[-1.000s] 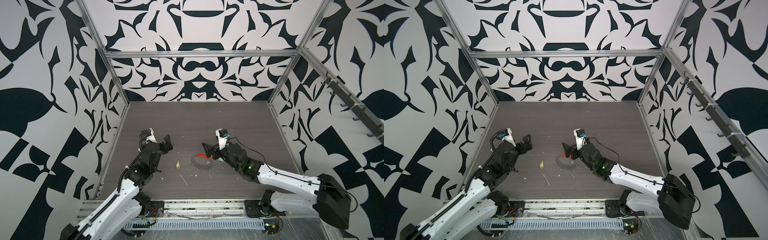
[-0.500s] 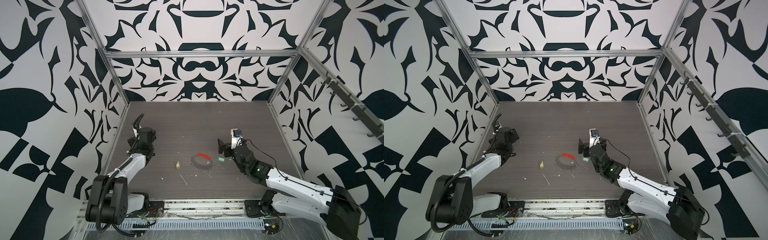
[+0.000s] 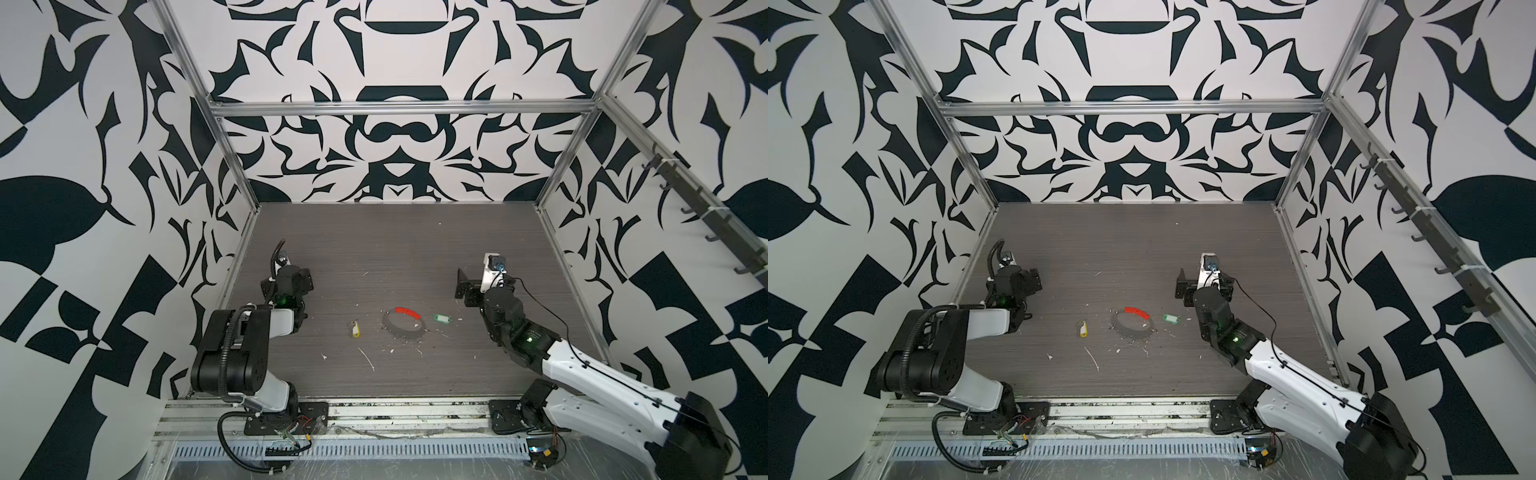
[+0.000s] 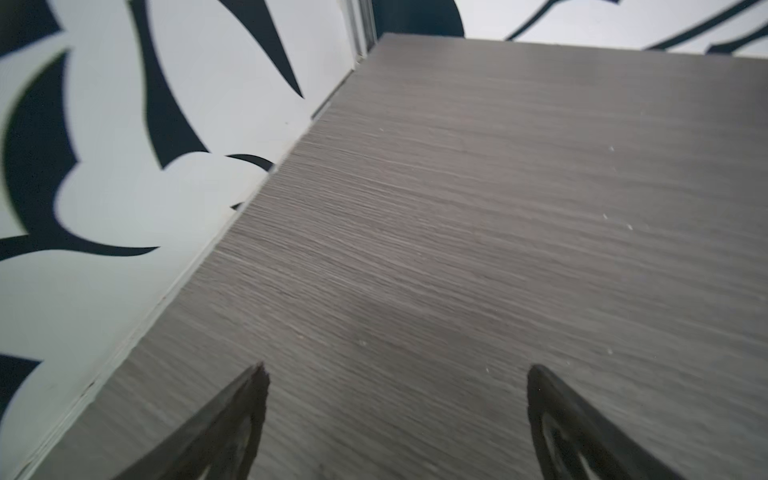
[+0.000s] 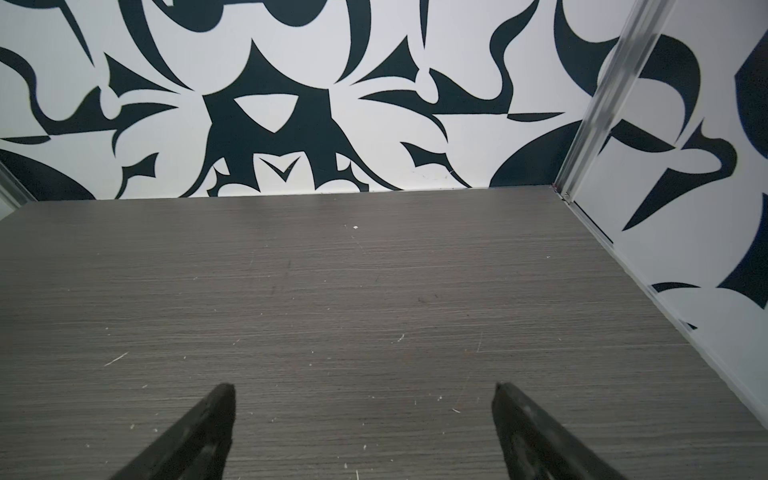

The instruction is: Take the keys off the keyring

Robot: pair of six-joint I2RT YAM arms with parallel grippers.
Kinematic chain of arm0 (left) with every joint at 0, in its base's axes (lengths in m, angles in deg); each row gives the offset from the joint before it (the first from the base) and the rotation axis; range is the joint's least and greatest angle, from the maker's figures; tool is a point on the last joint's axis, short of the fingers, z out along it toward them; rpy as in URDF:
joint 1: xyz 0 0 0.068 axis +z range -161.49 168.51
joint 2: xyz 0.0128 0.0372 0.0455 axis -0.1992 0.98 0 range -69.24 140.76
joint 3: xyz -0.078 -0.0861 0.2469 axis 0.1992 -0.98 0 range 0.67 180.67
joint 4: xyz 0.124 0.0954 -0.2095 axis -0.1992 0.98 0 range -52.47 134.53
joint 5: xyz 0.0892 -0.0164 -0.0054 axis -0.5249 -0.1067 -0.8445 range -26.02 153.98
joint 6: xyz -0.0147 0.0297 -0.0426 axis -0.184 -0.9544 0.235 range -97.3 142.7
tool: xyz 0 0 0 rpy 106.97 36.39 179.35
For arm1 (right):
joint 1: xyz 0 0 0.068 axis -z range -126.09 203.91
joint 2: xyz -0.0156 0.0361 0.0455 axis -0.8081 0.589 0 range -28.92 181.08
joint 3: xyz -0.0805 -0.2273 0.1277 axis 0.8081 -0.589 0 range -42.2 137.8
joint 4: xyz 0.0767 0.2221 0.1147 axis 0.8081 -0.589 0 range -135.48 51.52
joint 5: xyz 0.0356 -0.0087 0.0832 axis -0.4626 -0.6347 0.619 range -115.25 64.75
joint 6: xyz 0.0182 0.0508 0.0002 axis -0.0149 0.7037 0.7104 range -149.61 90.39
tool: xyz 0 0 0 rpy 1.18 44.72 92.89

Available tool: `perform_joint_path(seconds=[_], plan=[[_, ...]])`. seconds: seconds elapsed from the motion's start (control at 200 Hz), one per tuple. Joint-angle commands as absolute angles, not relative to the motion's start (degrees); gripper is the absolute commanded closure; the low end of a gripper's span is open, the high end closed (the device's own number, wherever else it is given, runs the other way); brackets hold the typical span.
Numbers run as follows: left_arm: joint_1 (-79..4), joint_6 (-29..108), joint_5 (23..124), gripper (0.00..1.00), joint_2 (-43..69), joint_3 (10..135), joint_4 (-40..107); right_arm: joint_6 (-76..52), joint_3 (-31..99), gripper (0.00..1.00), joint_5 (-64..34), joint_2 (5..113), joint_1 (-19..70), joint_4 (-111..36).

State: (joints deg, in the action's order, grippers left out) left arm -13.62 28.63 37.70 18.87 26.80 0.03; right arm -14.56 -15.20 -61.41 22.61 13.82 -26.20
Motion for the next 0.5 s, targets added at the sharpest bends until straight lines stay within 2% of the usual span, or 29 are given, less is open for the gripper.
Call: perform_joint_path(seconds=[0.0,0.135,0.19,0.27,0.385,0.495], plan=[[-11.4,27.97,44.68,0.01,18.95,27.75,-4.85,-20.12,-17.41,0.01,-61.15,20.88,14.68,-20.44],[-8.18,27.86,56.63,0.01,19.05,23.75,-10.72,-23.51,-20.57,0.01,-62.56,20.78,17.61,-14.32],[-8.19,27.53,56.21,0.01,21.45,21.49,-18.85,-24.09,-21.25,0.01,-62.3,21.19,19.52,-13.23],[-8.15,28.14,56.52,0.01,19.02,23.2,-10.98,-25.82,-21.91,0.01,-61.98,22.62,22.56,-11.47],[-8.16,27.98,55.11,0.01,20.46,21.75,-16.63,-26.4,-24.04,0.01,-61.22,25.69,28.27,-7.06],[-8.18,28.5,55.06,0.01,20.02,21.83,-15.57,-25.9,-27.53,0.01,-53.03,28.83,35.69,-0.33]])
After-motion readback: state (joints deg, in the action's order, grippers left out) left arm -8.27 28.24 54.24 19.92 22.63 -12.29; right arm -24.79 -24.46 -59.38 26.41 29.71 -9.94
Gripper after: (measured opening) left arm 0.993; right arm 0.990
